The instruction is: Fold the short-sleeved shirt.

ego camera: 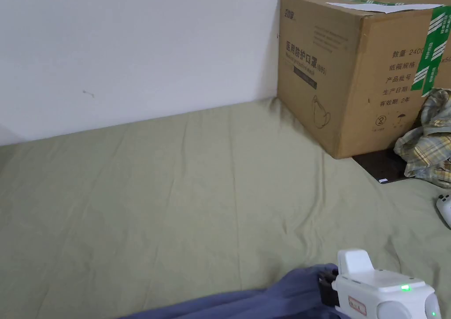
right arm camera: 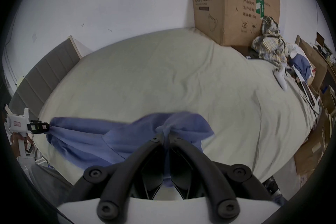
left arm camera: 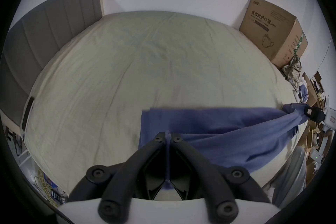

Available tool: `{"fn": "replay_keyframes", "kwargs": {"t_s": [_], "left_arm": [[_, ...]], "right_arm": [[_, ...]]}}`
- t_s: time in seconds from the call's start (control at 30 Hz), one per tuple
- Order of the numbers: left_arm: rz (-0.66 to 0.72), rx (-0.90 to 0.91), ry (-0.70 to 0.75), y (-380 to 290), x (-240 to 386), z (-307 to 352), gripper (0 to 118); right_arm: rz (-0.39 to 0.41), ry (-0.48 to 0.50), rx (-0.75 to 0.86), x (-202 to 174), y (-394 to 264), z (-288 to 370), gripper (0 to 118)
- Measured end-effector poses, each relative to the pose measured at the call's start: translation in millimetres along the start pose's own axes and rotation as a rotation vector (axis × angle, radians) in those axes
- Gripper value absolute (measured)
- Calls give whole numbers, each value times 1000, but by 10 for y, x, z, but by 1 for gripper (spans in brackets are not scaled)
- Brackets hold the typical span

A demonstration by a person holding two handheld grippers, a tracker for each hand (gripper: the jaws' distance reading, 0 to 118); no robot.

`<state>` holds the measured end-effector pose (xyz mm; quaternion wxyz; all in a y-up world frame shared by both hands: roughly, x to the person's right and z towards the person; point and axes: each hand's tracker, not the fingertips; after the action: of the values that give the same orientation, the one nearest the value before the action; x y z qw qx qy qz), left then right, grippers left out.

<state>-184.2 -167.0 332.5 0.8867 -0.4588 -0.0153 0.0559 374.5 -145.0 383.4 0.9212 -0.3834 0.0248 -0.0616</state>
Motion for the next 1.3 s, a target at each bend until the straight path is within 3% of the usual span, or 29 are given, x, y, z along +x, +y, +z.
{"fn": "replay_keyframes", "kwargs": {"t_s": [0.2, 0.4, 0.43, 0.5, 0.53, 0.57, 0.63, 0.67, 0.7, 1.03, 1.13, 1.2, 1.23, 1.27, 1.3], "left_arm": [[17, -48, 32, -355, -11, -112, 0], [-18, -52, 70, -408, 87, -143, 2], [-16, -51, 71, -398, 88, -128, 11], [-6, -25, 58, -386, 100, -56, 47], [2, -17, 59, -374, 108, -13, 47], [15, -2, 53, -338, 125, 57, 55], [32, 58, 22, -245, 173, 197, 91], [34, 106, 15, -180, 218, 297, 109], [29, 159, 10, -110, 259, 405, 113], [-4, 654, -49, 522, 806, 1450, 113], [-27, 753, -14, 548, 941, 1584, 108], [-63, 803, 5, 520, 1012, 1633, 86], [-82, 826, 16, 505, 1048, 1640, 69], [-91, 828, 20, 488, 1077, 1651, 37], [-86, 829, 16, 479, 1088, 1651, 16]], "right_arm": [[-36, -77, -86, 40, -424, -227, 2], [-73, -90, -90, -28, -476, -212, 5], [-72, -92, -91, -45, -458, -188, 12], [-80, -86, -84, -119, -401, -67, 54], [-84, -84, -71, -155, -368, 0, 54], [-83, -92, -52, -193, -324, 70, 62], [-61, -100, 3, -233, -179, 201, 92], [-53, -108, 53, -271, -84, 295, 102], [-45, -102, 104, -317, 2, 388, 102], [79, -122, 556, -851, 776, 1264, 101], [111, -158, 643, -968, 821, 1374, 90], [127, -182, 667, -1020, 825, 1396, 60], [130, -187, 676, -1043, 819, 1409, 39], [132, -184, 686, -1057, 808, 1416, 4], [134, -187, 693, -1068, 804, 1407, 0]]}}
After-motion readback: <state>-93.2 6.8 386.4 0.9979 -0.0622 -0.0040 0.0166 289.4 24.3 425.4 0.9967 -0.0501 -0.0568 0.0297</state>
